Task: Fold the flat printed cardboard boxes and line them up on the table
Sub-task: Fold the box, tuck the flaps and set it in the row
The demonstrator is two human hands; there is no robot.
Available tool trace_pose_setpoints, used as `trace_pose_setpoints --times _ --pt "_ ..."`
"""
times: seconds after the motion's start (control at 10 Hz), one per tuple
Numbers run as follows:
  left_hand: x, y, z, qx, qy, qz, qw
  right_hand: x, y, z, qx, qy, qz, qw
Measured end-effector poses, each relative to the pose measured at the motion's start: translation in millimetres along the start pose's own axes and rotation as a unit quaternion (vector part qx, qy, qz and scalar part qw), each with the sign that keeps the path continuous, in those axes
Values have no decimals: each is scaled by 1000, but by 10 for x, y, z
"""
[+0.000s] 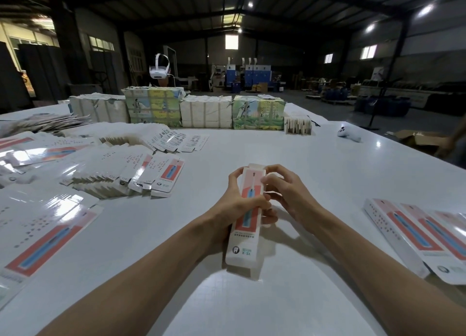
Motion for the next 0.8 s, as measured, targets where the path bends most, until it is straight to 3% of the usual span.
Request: trace_pose_setpoints --times 0.2,0.5,0.7,0.8 --pt "46 114 -32 -32 19 -19 999 10 58 -57 -91 64 4 994" --pt "18 106 27 -17 86 -15 996 49 23 -138 -80 -38 -64 994" --pt "14 100 8 -18 105 -15 994 111 0 -97 -36 41 -7 998" --pt "24 112 7 -31 132 -3 991 109 4 -115 -57 63 18 996"
Point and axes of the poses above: each hand's wrist, its own y-axis towards the middle knuckle, its own z-axis out of the palm, x = y × z, the point moved 2 cm from there along y, towards the middle knuckle, and after that the axes turned 8 degrees about z, right-handed, at the moved point
